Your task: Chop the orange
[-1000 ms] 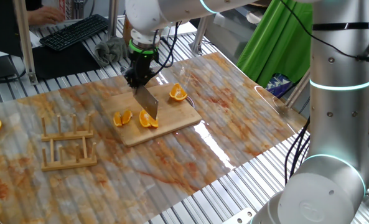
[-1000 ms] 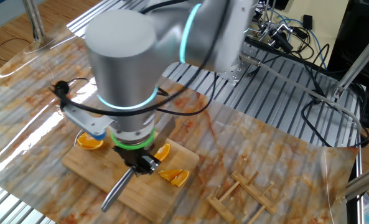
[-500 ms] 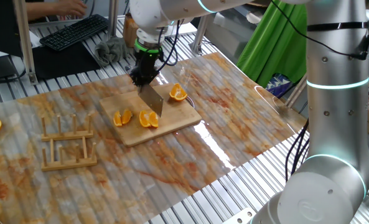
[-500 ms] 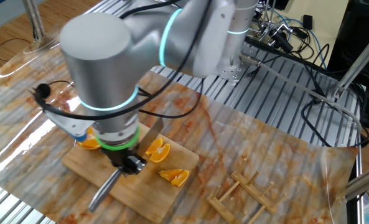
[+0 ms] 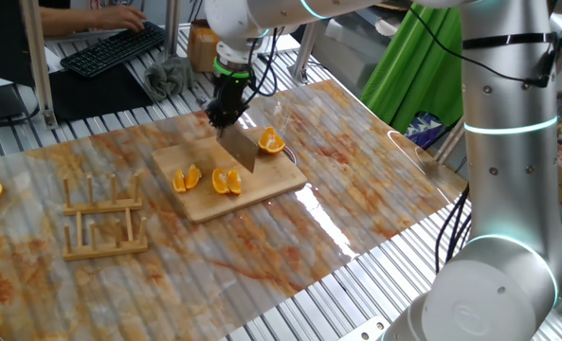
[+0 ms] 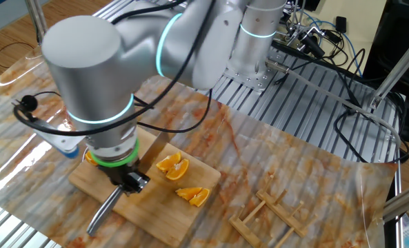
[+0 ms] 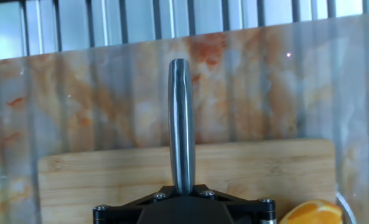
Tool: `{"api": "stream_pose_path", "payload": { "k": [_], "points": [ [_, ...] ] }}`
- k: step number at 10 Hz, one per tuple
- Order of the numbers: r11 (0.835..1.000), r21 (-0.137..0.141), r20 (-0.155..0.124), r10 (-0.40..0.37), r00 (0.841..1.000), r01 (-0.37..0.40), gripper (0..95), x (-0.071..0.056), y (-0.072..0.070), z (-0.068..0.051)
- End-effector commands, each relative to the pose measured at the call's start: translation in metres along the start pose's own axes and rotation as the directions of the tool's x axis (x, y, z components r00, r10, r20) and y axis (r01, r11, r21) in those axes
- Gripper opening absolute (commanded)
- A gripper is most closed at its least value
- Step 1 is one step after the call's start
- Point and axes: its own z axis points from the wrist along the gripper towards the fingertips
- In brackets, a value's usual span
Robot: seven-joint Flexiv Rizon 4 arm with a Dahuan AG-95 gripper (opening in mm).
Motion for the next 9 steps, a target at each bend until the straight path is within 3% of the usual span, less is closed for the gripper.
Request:
{"api": "stream_pose_path", "payload": {
  "k": [1,3,4,7,9],
  "points": [
    [1.0,0.003,0.0,-0.001,1.0,0.001,0.0,0.0,-0.001,0.0],
    [0.999,-0.033,-0.004,0.027,1.0,-0.027,0.0,0.001,0.001,-0.002],
    [0.999,-0.022,-0.003,0.029,1.0,-0.029,0.0,0.001,0.005,-0.004],
    [0.994,-0.025,-0.033,0.101,0.994,-0.102,0.0,0.012,0.043,-0.024],
    [0.986,-0.018,-0.051,0.167,0.985,-0.168,0.0,0.026,0.079,-0.037]
  ]
}}
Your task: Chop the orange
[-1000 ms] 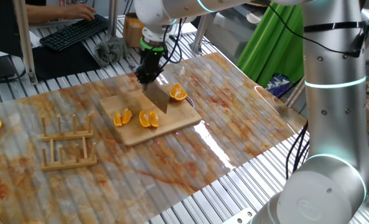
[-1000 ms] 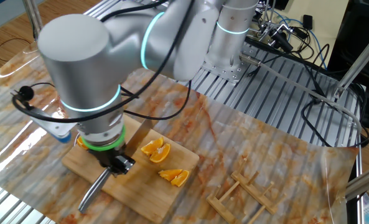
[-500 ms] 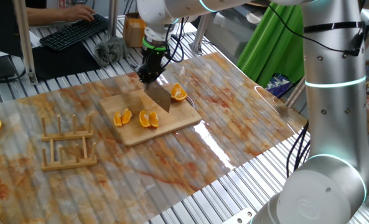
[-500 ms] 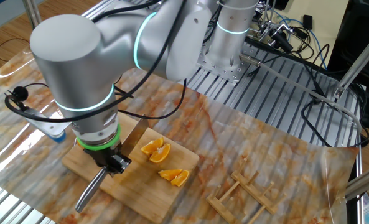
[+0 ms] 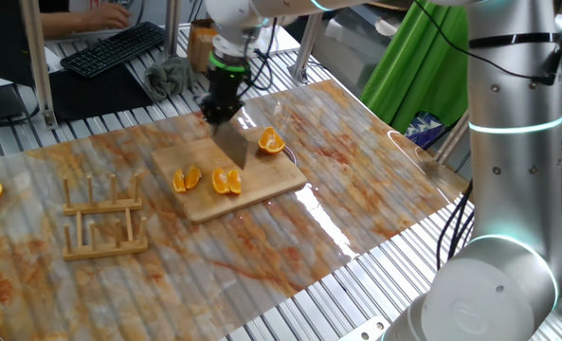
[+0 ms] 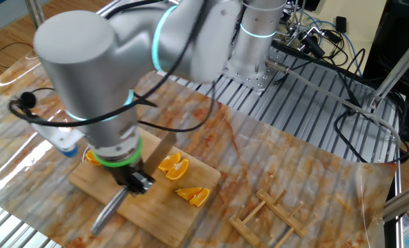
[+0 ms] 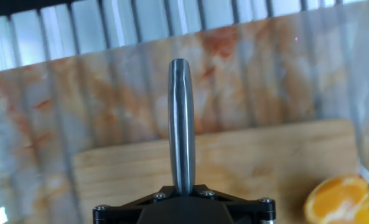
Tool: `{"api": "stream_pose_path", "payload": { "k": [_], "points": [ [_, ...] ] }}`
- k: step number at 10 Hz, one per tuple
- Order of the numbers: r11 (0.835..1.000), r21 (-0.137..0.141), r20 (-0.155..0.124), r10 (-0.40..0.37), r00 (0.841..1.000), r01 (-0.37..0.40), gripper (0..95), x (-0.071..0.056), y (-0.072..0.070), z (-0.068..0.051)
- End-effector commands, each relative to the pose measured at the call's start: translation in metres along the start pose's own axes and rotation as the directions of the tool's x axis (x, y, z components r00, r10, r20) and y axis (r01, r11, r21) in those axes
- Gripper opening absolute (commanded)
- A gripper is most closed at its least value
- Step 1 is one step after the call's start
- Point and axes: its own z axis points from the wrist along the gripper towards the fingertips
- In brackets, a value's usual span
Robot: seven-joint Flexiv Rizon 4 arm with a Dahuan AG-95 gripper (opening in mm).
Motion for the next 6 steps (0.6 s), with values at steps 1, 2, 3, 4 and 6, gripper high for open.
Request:
{"api": "stream_pose_path", "payload": {
  "k": [1,2,3,4,6],
  "points": [
    [0.998,0.004,-0.012,0.069,0.998,-0.068,0.0,0.018,0.032,-0.009],
    [0.996,0.005,-0.013,0.094,0.996,-0.093,0.0,0.024,0.046,-0.01],
    [0.994,0.006,-0.013,0.107,0.994,-0.107,0.0,0.028,0.054,-0.01],
    [0.992,0.005,-0.014,0.128,0.992,-0.128,0.0,0.034,0.066,-0.01],
    [0.989,0.007,-0.011,0.148,0.989,-0.147,0.0,0.042,0.082,-0.008]
  ]
}}
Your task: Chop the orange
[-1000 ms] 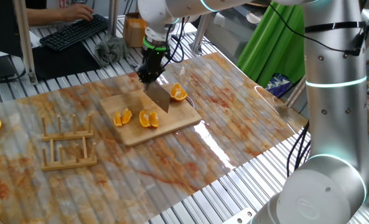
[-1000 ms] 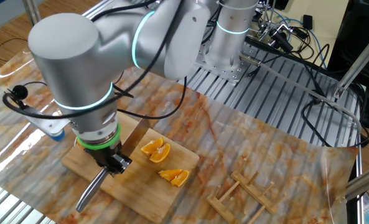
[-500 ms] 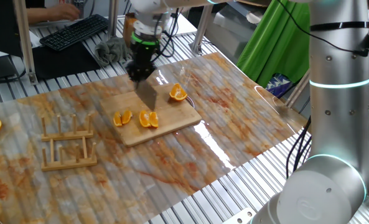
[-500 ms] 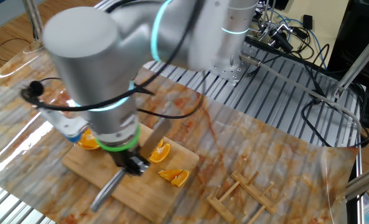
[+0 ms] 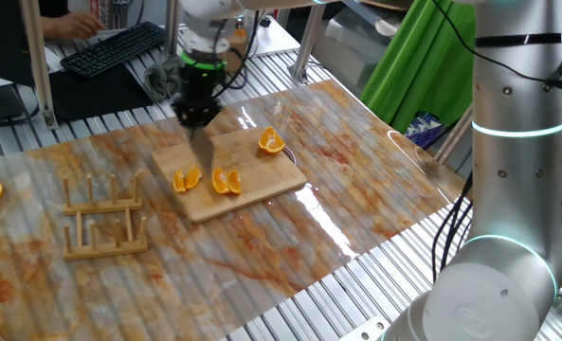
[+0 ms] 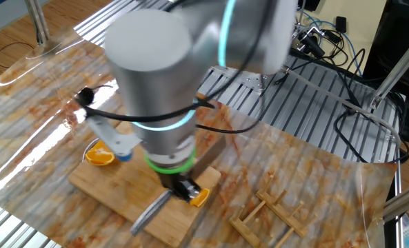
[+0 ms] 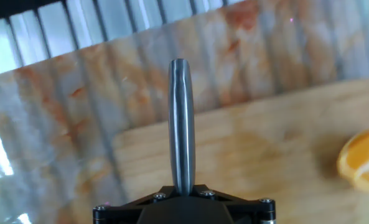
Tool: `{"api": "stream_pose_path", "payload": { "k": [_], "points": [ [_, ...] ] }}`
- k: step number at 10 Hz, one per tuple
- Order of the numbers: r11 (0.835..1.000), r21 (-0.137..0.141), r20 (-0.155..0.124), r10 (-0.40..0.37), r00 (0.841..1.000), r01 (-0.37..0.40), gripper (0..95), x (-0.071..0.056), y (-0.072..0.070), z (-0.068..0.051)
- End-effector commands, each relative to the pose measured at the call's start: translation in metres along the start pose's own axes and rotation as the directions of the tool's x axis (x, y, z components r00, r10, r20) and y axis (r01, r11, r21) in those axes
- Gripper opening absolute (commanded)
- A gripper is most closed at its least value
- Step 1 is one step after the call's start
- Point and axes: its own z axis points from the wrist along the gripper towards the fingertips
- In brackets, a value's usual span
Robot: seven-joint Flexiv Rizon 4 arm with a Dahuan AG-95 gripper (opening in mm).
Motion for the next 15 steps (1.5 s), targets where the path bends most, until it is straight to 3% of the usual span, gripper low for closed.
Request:
{"api": "stream_pose_path", "payload": {
  "k": [1,6,8,12,15],
  "points": [
    [0.999,-0.001,0.005,0.035,0.999,-0.035,0.0,0.013,0.018,0.003],
    [0.998,-0.021,0.009,0.055,0.998,-0.054,0.0,0.028,0.028,0.014],
    [0.999,-0.013,0.024,0.04,0.999,-0.04,0.0,0.029,0.028,0.015],
    [0.999,-0.016,0.022,0.051,0.998,-0.051,0.0,0.028,0.03,0.017],
    [1.0,-0.022,0.038,-0.013,0.999,0.014,0.0,0.028,0.03,0.017]
  ]
}}
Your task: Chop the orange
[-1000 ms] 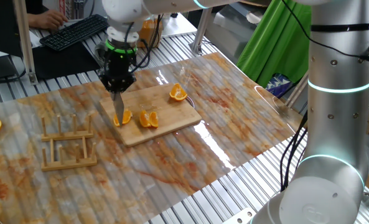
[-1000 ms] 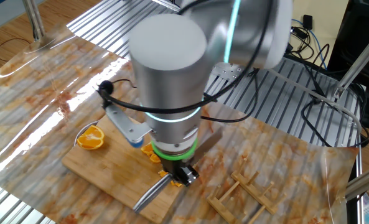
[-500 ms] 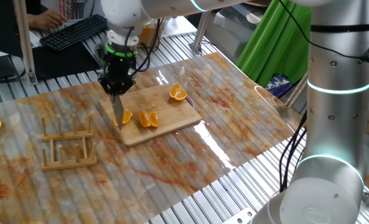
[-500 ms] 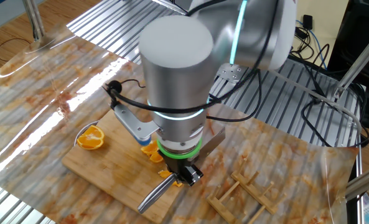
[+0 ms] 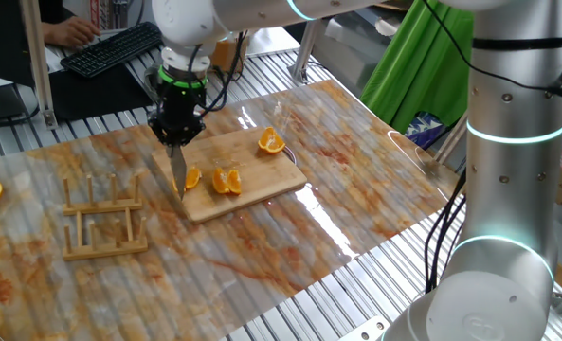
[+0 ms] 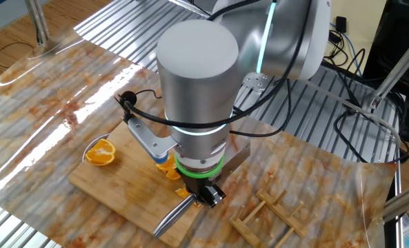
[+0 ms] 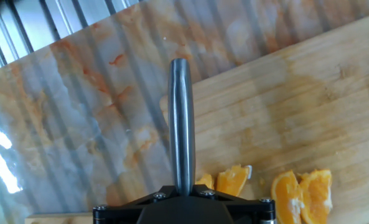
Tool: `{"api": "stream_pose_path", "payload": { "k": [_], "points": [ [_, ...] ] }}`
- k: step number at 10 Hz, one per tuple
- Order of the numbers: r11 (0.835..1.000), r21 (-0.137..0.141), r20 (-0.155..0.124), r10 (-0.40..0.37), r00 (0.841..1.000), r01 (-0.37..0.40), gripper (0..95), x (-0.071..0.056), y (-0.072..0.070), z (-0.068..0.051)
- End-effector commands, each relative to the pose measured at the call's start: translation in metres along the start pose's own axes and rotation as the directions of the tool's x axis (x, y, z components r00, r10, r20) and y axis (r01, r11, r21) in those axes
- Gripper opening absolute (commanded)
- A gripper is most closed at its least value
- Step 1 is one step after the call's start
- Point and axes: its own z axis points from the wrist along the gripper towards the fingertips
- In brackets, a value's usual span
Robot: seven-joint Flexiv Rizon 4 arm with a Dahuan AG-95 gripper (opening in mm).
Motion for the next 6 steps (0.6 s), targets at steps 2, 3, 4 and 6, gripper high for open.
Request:
{"api": "stream_pose_path", "payload": {
  "k": [2,3,4,6],
  "points": [
    [0.991,-0.019,0.005,-0.131,0.991,0.131,0.0,0.0029,-0.0015,-0.001],
    [0.985,-0.031,0.001,-0.17,0.985,0.17,0.0,0.0029,-0.0015,-0.001],
    [0.98,-0.043,0.0,-0.193,0.981,0.193,0.0,0.0029,-0.0015,-0.001],
    [0.979,-0.04,0.002,-0.202,0.979,0.202,0.0,0.0029,-0.0015,-0.001]
  ]
}}
